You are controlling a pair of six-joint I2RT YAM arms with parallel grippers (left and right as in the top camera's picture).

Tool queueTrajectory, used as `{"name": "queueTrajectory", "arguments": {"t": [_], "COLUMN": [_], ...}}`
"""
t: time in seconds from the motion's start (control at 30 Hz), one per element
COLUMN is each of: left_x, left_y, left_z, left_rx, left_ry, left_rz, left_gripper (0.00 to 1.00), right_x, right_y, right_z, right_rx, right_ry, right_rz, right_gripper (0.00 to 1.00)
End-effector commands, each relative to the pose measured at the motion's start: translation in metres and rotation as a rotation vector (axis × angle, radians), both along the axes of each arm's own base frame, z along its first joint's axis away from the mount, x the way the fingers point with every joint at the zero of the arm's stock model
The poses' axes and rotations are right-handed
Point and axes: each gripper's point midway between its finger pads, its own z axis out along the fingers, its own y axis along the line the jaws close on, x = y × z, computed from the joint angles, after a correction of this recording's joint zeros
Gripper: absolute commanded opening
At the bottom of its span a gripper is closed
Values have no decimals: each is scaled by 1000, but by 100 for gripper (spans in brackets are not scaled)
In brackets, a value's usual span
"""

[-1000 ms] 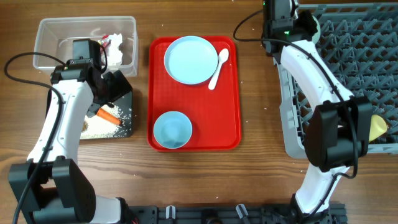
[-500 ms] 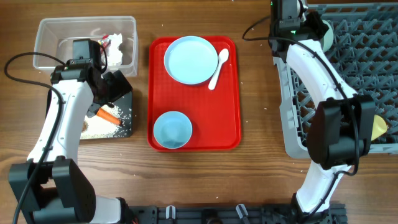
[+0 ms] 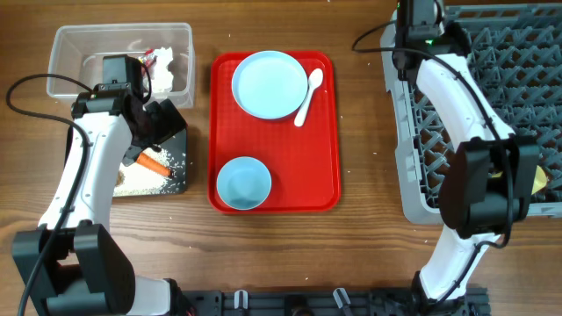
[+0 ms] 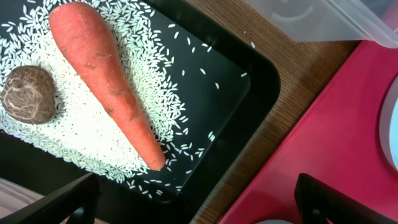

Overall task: Sort waste into correct bins and load items into the dishwasher rack
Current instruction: 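Carry the green bowl into the dish rack and release it, then grasp the rim of the blue bowl with the right gripper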

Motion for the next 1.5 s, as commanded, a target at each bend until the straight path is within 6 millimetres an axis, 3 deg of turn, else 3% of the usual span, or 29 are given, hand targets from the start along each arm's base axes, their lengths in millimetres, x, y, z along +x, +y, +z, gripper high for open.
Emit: {"name": "queueTrajectory", "arguments": {"t": [0.0, 0.13, 0.23, 0.3, 0.43, 0.5, 0.6, 0.63, 0.7, 0.73, 0.77, 0.8, 0.87, 1.0, 1.07, 1.17, 1.23, 1.27, 1.37, 1.47], "left_x": [-2, -2, -2, -2, -2, -2, -2, -2, -2, -2, -2, -2, -2, -2, -2, -2, -2, -2, -2, -2], "left_y": [3, 3, 3, 3, 3, 3, 3, 3, 3, 3, 3, 3, 3, 3, 3, 3, 3, 3, 3, 3], "left_z": [-2, -2, -2, -2, -2, -2, -2, -2, -2, -2, -2, -2, -2, -2, -2, -2, -2, -2, -2, -2], "left_rx": [8, 8, 8, 8, 8, 8, 8, 8, 8, 8, 8, 8, 8, 8, 8, 8, 8, 8, 8, 8], "left_ry": [7, 7, 7, 7, 7, 7, 7, 7, 7, 7, 7, 7, 7, 7, 7, 7, 7, 7, 7, 7], "left_rz": [14, 14, 14, 14, 14, 14, 14, 14, 14, 14, 14, 14, 14, 14, 14, 14, 14, 14, 14, 14], "left_gripper": [100, 100, 100, 100, 100, 100, 100, 100, 100, 100, 100, 100, 100, 100, 100, 100, 100, 100, 100, 100], "right_x": [5, 2, -8, -13, -12, -10, -9, -12, -31, -48, -81, -107, -129, -183, -207, -238, -244, -243, -242, -238], "right_y": [18, 28, 47, 65, 98, 102, 117, 136, 207, 253, 321, 359, 377, 388, 393, 402, 404, 403, 404, 401], "right_z": [-21, -24, -31, -34, -32, -24, 19, 28, 27, 24, 22, 22, 2, -76, -103, -133, -142, -144, -145, -144], "right_rx": [76, 72, 58, 61, 83, 101, 204, 306, 668, 908, 1256, 1480, 1588, 1546, 1517, 1455, 1437, 1435, 1437, 1450], "right_ry": [28, 59, 142, 161, 117, 69, -108, -146, -118, -51, 112, 240, 345, 478, 502, 561, 583, 584, 582, 575], "right_rz": [59, 81, 121, 148, 185, 175, 164, 197, 327, 391, 485, 503, 386, 61, -47, -72, -76, -81, -79, -95], "right_gripper": [40, 47, 65, 85, 97, 99, 100, 100, 100, 100, 100, 100, 100, 84, 78, 69, 63, 56, 20, 4]}}
